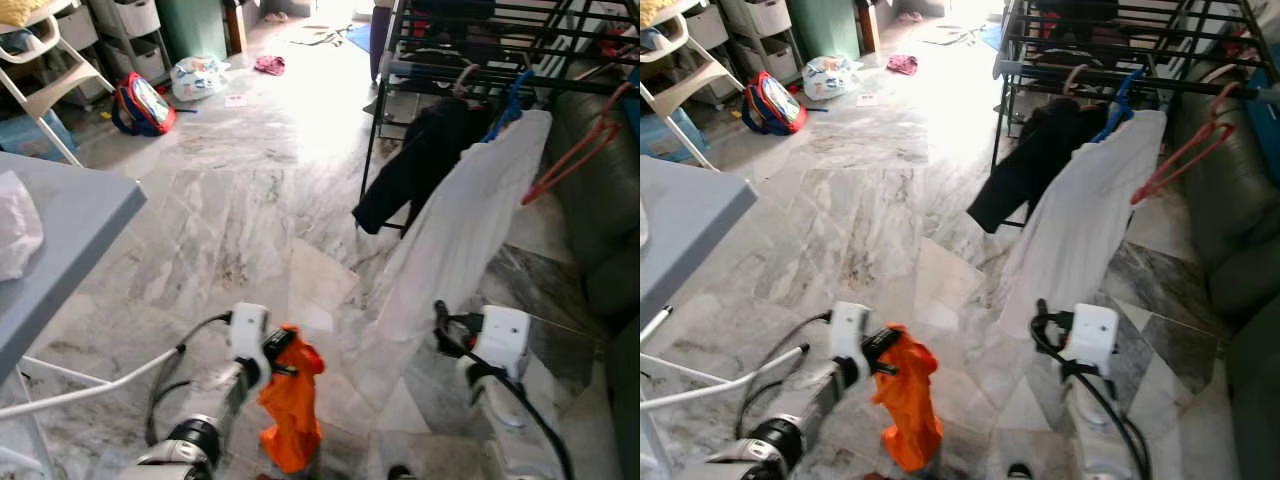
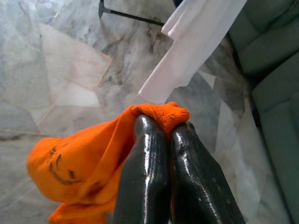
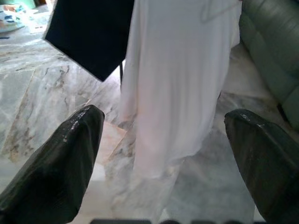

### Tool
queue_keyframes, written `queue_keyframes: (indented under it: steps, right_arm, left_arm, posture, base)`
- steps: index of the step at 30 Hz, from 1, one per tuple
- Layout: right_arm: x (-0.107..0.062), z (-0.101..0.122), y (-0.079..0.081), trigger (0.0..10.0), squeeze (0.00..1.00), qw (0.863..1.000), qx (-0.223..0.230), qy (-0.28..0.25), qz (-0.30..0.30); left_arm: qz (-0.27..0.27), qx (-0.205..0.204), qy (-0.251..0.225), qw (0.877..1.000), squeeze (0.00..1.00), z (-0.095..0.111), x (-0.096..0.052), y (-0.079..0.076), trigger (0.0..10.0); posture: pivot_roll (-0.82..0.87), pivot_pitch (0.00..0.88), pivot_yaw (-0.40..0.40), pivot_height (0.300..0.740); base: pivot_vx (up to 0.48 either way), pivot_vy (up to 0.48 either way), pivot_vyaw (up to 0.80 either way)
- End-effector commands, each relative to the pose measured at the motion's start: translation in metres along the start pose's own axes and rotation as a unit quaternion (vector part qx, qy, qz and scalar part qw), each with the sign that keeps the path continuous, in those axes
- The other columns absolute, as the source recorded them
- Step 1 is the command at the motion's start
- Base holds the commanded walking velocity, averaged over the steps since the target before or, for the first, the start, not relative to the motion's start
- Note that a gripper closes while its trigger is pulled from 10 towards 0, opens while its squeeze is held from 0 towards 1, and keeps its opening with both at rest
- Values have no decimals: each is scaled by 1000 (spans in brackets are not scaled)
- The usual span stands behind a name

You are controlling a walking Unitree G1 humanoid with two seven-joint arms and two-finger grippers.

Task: Hang hanger

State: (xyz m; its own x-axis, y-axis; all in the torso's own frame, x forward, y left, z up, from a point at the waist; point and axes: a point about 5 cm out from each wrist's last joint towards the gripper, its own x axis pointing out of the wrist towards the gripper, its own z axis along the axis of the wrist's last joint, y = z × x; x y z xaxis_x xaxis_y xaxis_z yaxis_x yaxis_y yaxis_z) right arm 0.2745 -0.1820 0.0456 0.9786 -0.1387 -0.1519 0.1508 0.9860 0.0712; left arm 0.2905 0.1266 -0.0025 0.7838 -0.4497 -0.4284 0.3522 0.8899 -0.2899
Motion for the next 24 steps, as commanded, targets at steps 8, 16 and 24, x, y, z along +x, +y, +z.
queue_keyframes:
  steps: [8,16,24]
  right_arm:
    - [-1,-3,1,10000,0,1000,-3,7,0]
    - [-1,-3,2,10000,0,1000,-3,7,-1]
    - [-1,-4,2,10000,0,1000,-5,8,-1]
  left_arm:
    - [-2,10,2,1000,0,2,0,2,10000]
    - [-2,12,1,1000,0,3,-1,3,10000]
    - [-10,16,-6,1000,0,4,0,0,10000]
  posture:
    - [-65,126,26,740]
    - [-63,128,26,740]
    - [-60,136,25,740]
  base:
    - [0,424,-507]
    - [0,269,-172]
    - [0,0,0]
